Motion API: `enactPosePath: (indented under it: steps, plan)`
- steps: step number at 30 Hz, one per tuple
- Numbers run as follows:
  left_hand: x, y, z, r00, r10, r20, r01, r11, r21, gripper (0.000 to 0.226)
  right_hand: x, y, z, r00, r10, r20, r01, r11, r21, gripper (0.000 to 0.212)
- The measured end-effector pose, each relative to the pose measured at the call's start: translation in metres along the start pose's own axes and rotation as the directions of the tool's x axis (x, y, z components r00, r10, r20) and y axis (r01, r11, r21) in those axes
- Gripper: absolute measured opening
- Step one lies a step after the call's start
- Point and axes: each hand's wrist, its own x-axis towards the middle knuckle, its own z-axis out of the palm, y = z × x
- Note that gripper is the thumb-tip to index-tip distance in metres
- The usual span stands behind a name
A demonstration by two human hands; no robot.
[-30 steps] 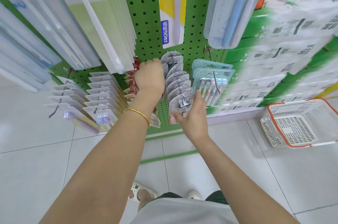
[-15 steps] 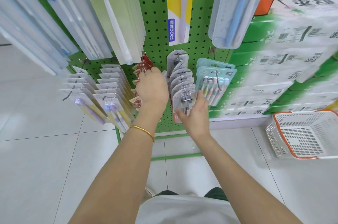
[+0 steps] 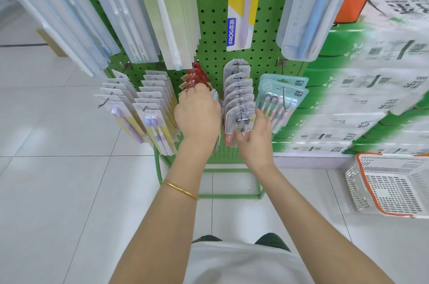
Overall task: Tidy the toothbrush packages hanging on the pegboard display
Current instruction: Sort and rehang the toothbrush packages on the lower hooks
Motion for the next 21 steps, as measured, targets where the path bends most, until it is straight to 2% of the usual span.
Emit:
enactPosePath:
  steps: [5, 7, 10, 14, 17, 21]
  plan:
    - [-0.007, -0.005, -0.024, 0.998, 0.061, -0.031, -0.063, 0.996, -0.059, 0.019, -0.003, -0.011, -0.011, 0.984, -0.171, -0.052, 0.167, 0.983, -0.069, 0.044]
    - [-0.01, -0.004, -0.03, 0.994, 0.098, -0.04, -0.102, 0.986, -0.132, 0.017, -0.004, -0.02, -0.019, 0.983, -0.18, -0.034, 0.181, 0.983, 0.011, 0.039]
    - [-0.013, 0.001, -0.039, 0.99, 0.131, -0.044, -0.138, 0.934, -0.328, 0.017, -0.002, -0.033, -0.031, 0.986, -0.166, 0.01, 0.163, 0.976, 0.142, 0.035]
    - [-0.011, 0.02, -0.043, 0.991, 0.136, 0.017, -0.096, 0.774, -0.626, 0.017, -0.004, -0.037, -0.058, 0.994, -0.101, 0.049, 0.08, 0.944, 0.32, 0.017]
    - [-0.008, 0.039, -0.031, 0.99, 0.137, 0.02, -0.08, 0.686, -0.723, 0.019, -0.006, -0.03, -0.078, 0.995, -0.034, 0.096, -0.015, 0.886, 0.463, 0.014]
    - [-0.017, 0.076, -0.014, 0.995, 0.074, -0.068, -0.097, 0.523, -0.847, 0.02, -0.013, -0.022, -0.092, 0.998, 0.06, 0.032, -0.066, 0.748, 0.66, 0.016]
